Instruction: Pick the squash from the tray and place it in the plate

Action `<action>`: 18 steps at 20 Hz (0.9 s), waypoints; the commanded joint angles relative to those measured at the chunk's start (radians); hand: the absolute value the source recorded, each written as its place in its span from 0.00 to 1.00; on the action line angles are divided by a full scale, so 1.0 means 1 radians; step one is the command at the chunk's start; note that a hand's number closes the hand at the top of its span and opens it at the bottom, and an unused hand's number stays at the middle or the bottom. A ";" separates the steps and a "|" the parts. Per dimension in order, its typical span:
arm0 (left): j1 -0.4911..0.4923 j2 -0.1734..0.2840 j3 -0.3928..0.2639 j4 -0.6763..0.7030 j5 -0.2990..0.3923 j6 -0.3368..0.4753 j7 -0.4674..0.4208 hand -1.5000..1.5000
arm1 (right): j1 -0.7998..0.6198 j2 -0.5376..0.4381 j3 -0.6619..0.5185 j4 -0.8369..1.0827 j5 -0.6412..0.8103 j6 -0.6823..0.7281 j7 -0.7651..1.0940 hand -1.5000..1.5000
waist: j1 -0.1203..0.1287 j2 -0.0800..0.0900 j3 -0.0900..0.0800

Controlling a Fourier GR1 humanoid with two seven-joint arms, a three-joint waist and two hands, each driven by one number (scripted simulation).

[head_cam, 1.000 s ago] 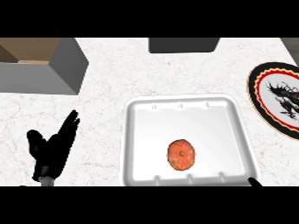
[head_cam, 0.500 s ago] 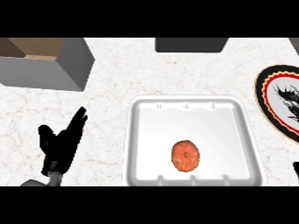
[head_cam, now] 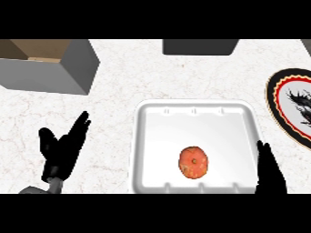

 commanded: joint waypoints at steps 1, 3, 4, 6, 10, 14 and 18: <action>-0.030 -0.026 0.016 0.075 -0.019 -0.022 -0.004 0.50 | -0.097 0.032 0.060 0.063 0.045 0.078 0.170 0.00 | -0.012 0.000 -0.001; 0.006 -0.017 0.021 0.017 -0.011 -0.023 0.014 0.50 | -0.205 0.033 -0.003 0.123 -0.060 0.077 0.207 0.00 | -0.005 0.000 -0.001; 0.021 -0.070 -0.017 0.037 -0.043 0.011 -0.012 0.50 | -0.203 0.033 0.024 0.183 -0.061 0.027 0.196 0.00 | -0.006 0.000 -0.001; -0.003 -0.059 -0.006 0.011 -0.062 0.015 0.005 0.50 | -0.202 0.033 0.076 0.211 -0.078 -0.012 0.226 0.00 | -0.009 0.000 0.000; 0.029 -0.037 0.015 -0.032 -0.055 -0.001 0.051 0.50 | -0.218 0.033 0.088 0.326 -0.073 -0.118 0.207 0.00 | -0.007 -0.002 0.000; -0.001 -0.096 0.030 0.067 -0.063 -0.026 -0.016 0.50 | -0.333 0.033 0.065 0.308 -0.093 -0.051 0.284 0.00 | -0.011 0.000 -0.001; 0.006 -0.080 0.037 0.037 -0.076 -0.013 0.024 0.50 | -0.354 0.033 0.067 0.339 -0.054 0.013 0.340 0.00 | -0.011 -0.001 -0.001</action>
